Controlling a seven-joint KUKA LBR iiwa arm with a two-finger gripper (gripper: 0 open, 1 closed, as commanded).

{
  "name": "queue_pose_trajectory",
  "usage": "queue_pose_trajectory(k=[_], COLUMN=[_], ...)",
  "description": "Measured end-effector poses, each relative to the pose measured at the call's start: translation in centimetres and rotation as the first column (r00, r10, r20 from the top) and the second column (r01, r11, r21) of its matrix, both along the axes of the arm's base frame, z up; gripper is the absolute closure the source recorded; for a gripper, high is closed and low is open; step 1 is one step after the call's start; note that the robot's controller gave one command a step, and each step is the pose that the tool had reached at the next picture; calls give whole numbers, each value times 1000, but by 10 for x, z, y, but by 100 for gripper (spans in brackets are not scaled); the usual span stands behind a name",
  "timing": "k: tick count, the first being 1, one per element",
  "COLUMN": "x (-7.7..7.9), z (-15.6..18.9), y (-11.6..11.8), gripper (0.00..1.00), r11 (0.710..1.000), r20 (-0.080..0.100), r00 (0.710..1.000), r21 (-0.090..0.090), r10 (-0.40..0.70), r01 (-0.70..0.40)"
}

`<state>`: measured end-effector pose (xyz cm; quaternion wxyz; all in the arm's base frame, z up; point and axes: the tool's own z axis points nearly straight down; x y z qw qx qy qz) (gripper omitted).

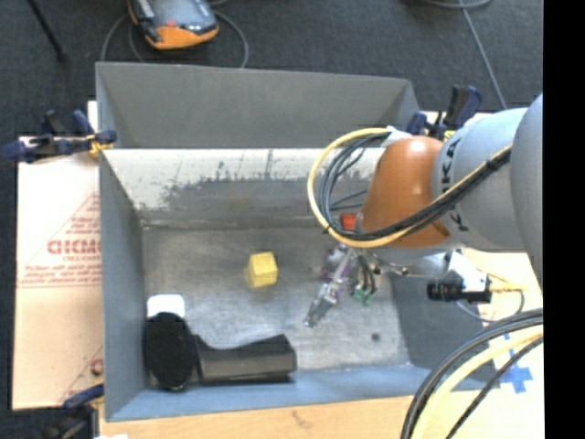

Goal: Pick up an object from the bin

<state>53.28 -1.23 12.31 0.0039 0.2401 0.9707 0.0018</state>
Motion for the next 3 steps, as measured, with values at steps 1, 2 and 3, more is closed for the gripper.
queue_pose_trajectory(k=[1, 2, 3], x=[24, 33, 42], z=[-31, -37, -43], y=[-26, -19, -24], gripper=[0, 0, 0], r11=[998, 1000, 990], r20=[-7, 1, 2], r00=[998, 1000, 990], r21=[-8, -1, 1], r10=[66, 3, -142], r01=[-66, -3, 142])
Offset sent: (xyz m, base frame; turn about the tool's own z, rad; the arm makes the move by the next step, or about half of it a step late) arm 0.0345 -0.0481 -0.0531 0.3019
